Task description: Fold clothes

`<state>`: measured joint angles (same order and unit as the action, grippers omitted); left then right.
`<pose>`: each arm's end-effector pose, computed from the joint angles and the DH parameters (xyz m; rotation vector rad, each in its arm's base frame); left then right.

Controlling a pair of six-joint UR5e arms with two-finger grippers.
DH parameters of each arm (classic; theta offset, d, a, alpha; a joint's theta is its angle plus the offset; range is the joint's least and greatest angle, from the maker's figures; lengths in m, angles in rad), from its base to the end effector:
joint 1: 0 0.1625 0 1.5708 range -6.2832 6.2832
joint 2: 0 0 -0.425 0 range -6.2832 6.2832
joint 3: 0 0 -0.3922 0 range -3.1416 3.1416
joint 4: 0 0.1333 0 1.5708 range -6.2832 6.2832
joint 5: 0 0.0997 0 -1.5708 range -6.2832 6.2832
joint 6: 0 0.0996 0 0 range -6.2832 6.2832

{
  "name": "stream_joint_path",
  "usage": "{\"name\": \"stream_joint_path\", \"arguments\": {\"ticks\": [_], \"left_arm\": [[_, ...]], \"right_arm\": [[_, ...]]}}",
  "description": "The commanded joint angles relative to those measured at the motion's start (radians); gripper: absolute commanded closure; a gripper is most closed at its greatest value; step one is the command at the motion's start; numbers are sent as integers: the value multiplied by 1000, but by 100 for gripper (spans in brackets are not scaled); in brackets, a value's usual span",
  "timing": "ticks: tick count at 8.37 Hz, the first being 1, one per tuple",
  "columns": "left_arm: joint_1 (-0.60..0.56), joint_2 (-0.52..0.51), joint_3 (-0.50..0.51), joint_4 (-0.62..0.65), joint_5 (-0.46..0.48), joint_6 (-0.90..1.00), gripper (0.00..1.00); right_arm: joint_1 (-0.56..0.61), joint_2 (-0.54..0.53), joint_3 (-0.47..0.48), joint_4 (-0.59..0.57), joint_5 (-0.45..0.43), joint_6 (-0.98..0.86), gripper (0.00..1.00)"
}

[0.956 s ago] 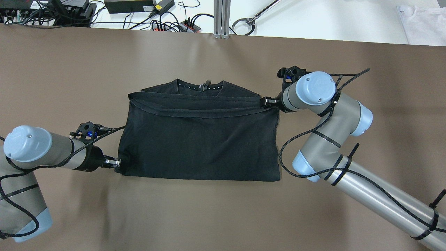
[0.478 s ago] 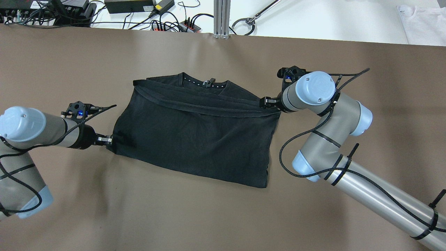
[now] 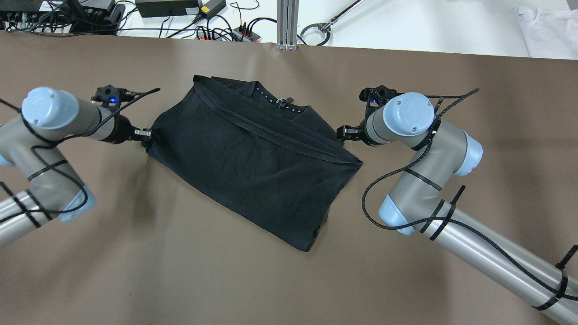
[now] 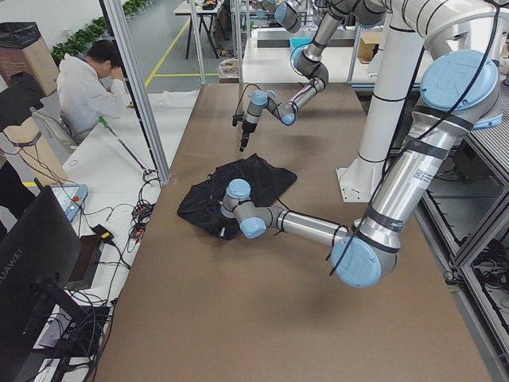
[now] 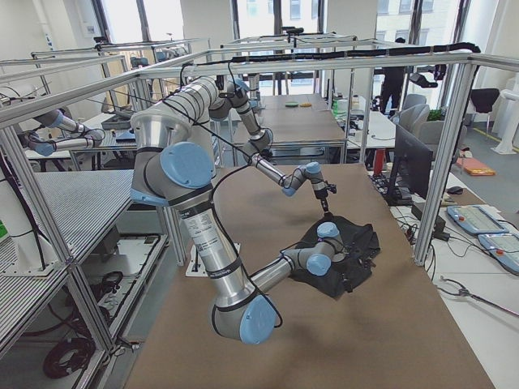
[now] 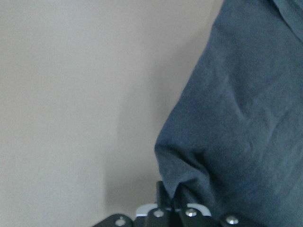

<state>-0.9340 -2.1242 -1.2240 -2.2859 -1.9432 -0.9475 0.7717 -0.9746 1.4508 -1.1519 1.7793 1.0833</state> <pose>0.3628 -0.6538 0.4203 0.3933 0.8903 -0.1142 -0.4415 -0.5868 0.3175 0.3683 -0.8360 0.1709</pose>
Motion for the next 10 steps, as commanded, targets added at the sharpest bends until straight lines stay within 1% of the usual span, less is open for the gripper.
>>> {"name": "stream_joint_path", "arguments": {"ticks": [1, 2, 3, 5, 6, 7, 8, 9, 10], "left_arm": [[-51, -318, 400, -4, 47, 56, 100], [-43, -452, 582, -6, 116, 67, 100], [-43, -521, 662, -6, 118, 85, 100], [-51, -525, 661, -7, 110, 169, 100], [-66, -525, 661, -7, 112, 238, 72], [-74, -517, 647, -10, 121, 266, 1], [-80, -484, 603, -12, 122, 276, 0], [-119, -474, 580, -10, 80, 315, 0], [-130, -446, 555, -12, 28, 347, 0]], "right_arm": [[0, -1, 2, 0, -1, 1, 6], [0, -1, 2, 0, -1, 1, 6], [0, -1, 0, 0, -1, 0, 6], [0, 1, 3, 0, -1, 1, 6], [0, 1, 2, 0, 2, 0, 6], [-2, 1, 2, 0, 2, 0, 6], [-2, 1, 6, 0, 6, 1, 6], [-3, 4, 3, 0, 3, 3, 6], [-18, 4, 2, 0, -3, 9, 6]]}}
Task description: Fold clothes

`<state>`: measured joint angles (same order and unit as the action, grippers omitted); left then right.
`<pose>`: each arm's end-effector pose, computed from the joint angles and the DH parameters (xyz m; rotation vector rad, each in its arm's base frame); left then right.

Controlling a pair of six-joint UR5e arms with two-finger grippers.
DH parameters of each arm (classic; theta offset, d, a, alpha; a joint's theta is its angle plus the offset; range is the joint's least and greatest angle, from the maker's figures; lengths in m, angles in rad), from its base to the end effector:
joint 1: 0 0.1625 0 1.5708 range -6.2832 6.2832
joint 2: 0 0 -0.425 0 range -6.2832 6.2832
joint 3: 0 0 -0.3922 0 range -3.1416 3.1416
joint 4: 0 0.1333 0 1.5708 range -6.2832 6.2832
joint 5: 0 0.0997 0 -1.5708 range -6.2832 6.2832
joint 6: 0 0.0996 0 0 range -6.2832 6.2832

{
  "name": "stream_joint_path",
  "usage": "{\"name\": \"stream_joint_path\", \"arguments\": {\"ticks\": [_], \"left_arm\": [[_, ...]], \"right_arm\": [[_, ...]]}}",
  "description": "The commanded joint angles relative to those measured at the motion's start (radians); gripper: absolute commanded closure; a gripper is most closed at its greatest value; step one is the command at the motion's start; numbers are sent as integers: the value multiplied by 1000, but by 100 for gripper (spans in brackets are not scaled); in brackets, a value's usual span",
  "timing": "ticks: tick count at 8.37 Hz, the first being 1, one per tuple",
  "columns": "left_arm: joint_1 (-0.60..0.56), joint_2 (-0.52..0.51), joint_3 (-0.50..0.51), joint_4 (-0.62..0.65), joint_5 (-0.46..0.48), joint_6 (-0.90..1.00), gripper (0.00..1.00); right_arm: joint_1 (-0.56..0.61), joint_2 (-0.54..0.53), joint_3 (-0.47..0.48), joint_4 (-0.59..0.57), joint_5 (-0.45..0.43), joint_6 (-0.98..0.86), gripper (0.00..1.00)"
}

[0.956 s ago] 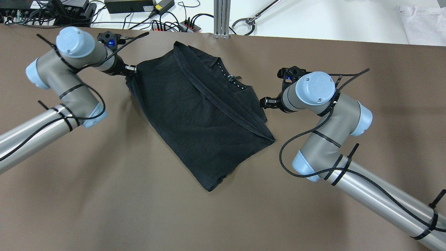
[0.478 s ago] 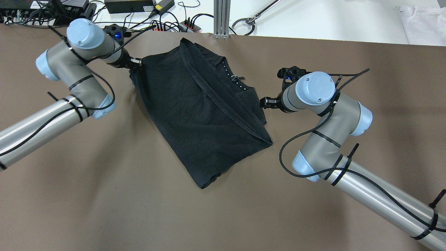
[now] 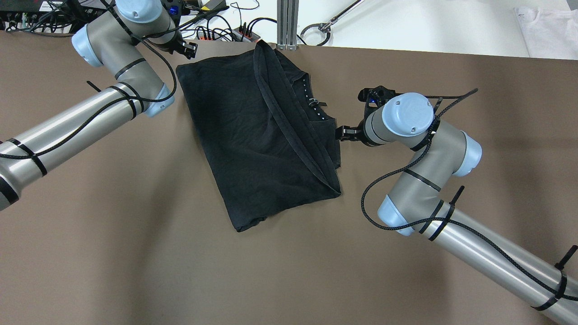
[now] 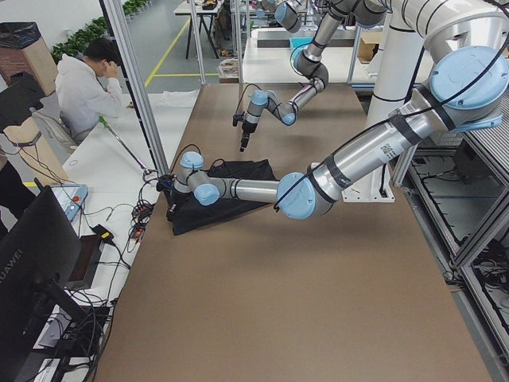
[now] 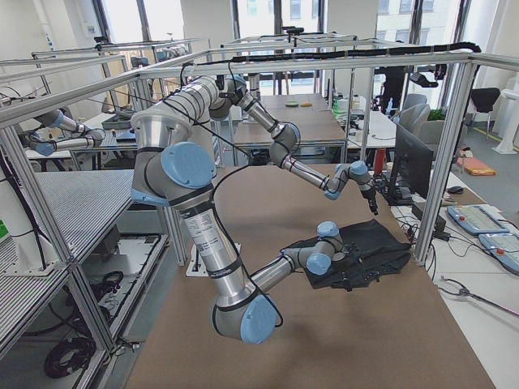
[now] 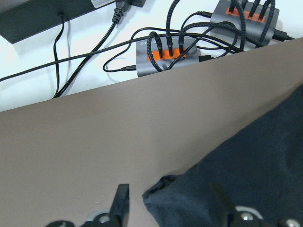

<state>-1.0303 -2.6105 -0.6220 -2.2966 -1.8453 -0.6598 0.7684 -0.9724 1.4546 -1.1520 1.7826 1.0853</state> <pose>0.3695 -0.8223 0.3351 0.5231 0.6717 0.0001 -0.4433 -0.5847 0.3141 0.3671 -0.8433 0.1673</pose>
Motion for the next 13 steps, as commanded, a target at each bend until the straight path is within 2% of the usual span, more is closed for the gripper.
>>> {"name": "stream_joint_path", "arguments": {"ticks": [1, 2, 3, 5, 6, 7, 8, 11, 12, 13], "left_arm": [[-30, 114, -141, 0, -71, 51, 0], [-30, 175, -213, 0, -72, 48, 0], [-27, 196, -231, -1, -72, 46, 0], [-25, 202, -234, -3, -72, 46, 0], [-25, 208, -249, -3, -71, 46, 0], [-24, 220, -260, -3, -71, 40, 0], [-24, 234, -278, -3, -71, 37, 0], [-22, 250, -297, -3, -71, 37, 0], [-22, 250, -297, -3, -71, 37, 0], [-22, 250, -297, -3, -71, 37, 0]], "right_arm": [[-23, 1, -2, 0, -6, 84, 6], [-41, 3, -2, 2, -6, 173, 7], [-52, 3, -8, 2, -8, 209, 8], [-89, 3, -10, 30, -18, 422, 11], [-116, 0, -14, 76, -72, 480, 14], [-141, 1, -16, 92, -127, 549, 22], [-149, 1, -17, 92, -138, 562, 27], [-147, -2, -39, 94, -138, 538, 29], [-147, 0, -39, 94, -138, 541, 36], [-147, 1, -37, 95, -138, 550, 50]]}}
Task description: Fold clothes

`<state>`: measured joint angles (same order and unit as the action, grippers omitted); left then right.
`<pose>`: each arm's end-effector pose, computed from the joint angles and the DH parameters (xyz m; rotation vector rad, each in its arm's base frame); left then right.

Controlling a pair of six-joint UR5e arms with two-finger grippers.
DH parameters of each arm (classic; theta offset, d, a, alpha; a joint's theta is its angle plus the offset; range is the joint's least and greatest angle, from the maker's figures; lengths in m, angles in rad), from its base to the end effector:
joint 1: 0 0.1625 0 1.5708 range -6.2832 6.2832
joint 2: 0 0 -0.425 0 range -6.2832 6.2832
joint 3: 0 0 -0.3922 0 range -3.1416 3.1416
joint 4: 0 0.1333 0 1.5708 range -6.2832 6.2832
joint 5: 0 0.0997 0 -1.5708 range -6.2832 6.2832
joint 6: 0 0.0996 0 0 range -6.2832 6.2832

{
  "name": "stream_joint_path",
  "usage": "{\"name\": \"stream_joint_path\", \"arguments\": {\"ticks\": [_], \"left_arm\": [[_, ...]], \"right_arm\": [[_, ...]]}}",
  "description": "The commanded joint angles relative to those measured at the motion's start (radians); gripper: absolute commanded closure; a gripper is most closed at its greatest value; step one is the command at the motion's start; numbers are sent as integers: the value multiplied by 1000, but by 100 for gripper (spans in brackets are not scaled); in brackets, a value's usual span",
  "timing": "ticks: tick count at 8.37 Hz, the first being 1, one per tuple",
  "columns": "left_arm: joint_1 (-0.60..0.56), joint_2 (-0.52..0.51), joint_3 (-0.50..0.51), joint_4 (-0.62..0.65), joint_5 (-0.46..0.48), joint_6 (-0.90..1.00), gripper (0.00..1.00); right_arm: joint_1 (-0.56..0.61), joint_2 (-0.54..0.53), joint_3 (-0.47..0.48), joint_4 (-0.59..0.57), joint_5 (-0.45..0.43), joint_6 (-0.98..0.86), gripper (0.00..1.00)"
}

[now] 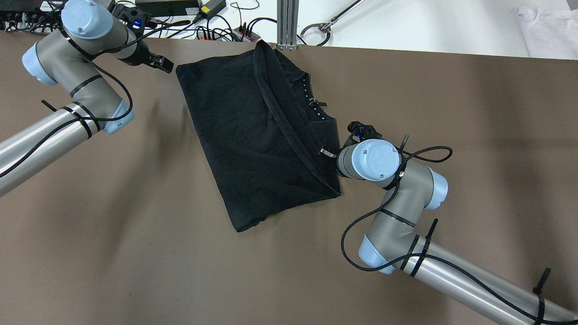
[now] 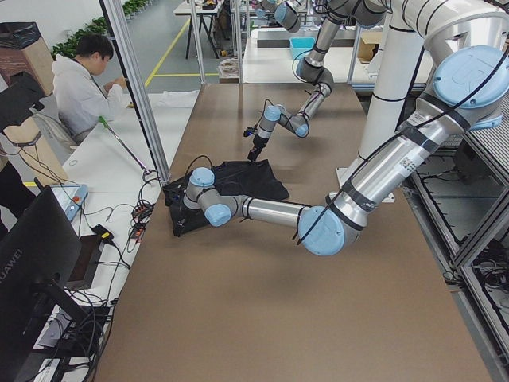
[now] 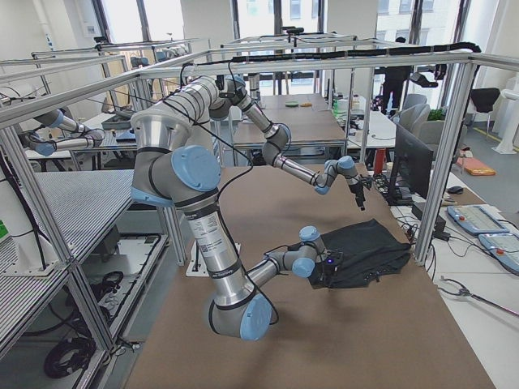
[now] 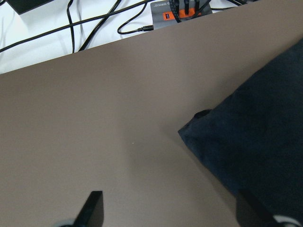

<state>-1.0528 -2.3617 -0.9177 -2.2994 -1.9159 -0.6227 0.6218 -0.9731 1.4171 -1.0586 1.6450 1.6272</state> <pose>0.3228 -0.7675 0.3922 0.5469 0.7344 0.0522 -0.5216 -0.5287 0.3212 0.2041 -0.9520 0.5894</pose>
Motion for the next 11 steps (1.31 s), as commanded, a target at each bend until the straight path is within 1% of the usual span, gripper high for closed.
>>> {"name": "stream_joint_path", "arguments": {"ticks": [1, 2, 3, 6, 7, 8, 9, 10, 11], "left_arm": [[0, 2, -1, 0, 0, 0, 0], [0, 2, -1, 0, 0, 0, 0], [0, 1, -1, 0, 3, 0, 0], [0, 2, -1, 0, 3, 0, 0], [0, 2, -1, 0, 3, 0, 0], [0, 2, -1, 0, 2, -2, 0], [0, 2, -1, 0, 2, -2, 0], [0, 2, -1, 0, 3, -2, 0], [0, 12, -3, 0, 0, 0, 0]], "right_arm": [[-1, 5, 5, 2, -1, 10, 70], [1, 5, 6, 9, -2, 23, 98], [-1, 4, 6, 29, -10, 31, 100], [1, -1, 19, 29, -14, 33, 100], [-4, -13, 42, 28, -16, 33, 100], [-16, -59, 99, 20, -16, 36, 100], [-58, -147, 200, 20, -27, 39, 100], [-97, -203, 273, 17, -68, 45, 100], [-135, -231, 311, 15, -85, 71, 100]]}}
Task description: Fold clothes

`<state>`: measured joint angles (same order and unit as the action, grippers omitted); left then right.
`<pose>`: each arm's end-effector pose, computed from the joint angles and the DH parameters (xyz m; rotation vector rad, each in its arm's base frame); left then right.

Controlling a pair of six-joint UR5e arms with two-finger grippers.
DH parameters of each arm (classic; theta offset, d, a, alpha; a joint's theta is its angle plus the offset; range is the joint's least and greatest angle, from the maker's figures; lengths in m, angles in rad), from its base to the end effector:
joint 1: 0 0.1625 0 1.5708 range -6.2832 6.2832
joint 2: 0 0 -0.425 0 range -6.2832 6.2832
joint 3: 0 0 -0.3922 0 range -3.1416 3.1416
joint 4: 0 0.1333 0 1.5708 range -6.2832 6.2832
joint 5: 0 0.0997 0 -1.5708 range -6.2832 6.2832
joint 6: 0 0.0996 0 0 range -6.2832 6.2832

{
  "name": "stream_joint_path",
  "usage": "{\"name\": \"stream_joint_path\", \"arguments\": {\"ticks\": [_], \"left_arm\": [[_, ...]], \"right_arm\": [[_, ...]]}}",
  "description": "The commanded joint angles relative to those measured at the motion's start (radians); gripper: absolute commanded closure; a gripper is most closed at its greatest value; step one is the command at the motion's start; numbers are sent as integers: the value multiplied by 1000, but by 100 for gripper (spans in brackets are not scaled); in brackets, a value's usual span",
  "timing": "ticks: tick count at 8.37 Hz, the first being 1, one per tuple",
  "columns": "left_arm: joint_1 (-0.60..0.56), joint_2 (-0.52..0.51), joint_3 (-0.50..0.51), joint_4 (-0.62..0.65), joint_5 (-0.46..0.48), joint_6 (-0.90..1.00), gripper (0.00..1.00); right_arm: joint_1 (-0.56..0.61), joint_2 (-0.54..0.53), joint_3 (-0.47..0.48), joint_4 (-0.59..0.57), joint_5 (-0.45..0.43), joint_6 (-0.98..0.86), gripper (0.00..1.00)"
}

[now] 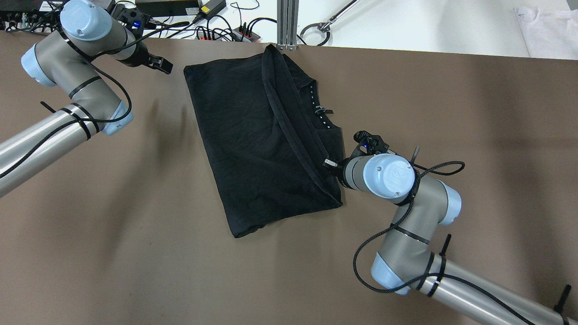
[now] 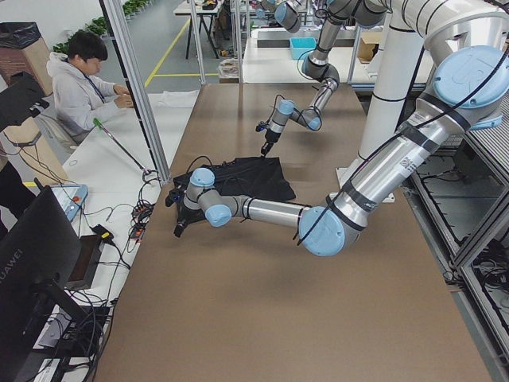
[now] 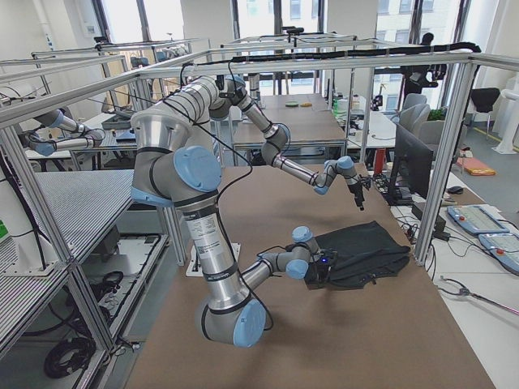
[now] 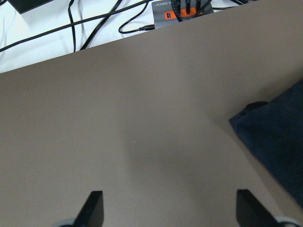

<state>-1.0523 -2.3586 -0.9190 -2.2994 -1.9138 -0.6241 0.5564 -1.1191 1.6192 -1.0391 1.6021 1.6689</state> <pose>0.3226 -0.7668 0.3941 0.5458 0.7324 0.0501 -0.4970 -0.4624 0.3223 0.2099 -1.0272 0.5785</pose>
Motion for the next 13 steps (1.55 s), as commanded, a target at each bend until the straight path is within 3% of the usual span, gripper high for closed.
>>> {"name": "stream_joint_path", "arguments": {"ticks": [1, 4, 8, 9, 10, 13], "left_arm": [[6, 9, -4, 0, -2, 0, 0], [8, 10, -11, 0, -2, -17, 0], [11, 33, -41, -2, -4, -19, 0], [15, 44, -58, -2, -2, -20, 0], [14, 44, -58, -2, -4, -20, 0], [15, 45, -63, -2, -2, -22, 0]], "right_arm": [[-100, -85, 122, -4, -65, 61, 100], [-211, -87, 151, -24, -168, 119, 100], [-225, -103, 165, -24, -185, 129, 100], [-224, -105, 163, -25, -186, 112, 31], [-220, -123, 165, -25, -183, 79, 6], [-196, -168, 270, -82, -162, -99, 6]]}}
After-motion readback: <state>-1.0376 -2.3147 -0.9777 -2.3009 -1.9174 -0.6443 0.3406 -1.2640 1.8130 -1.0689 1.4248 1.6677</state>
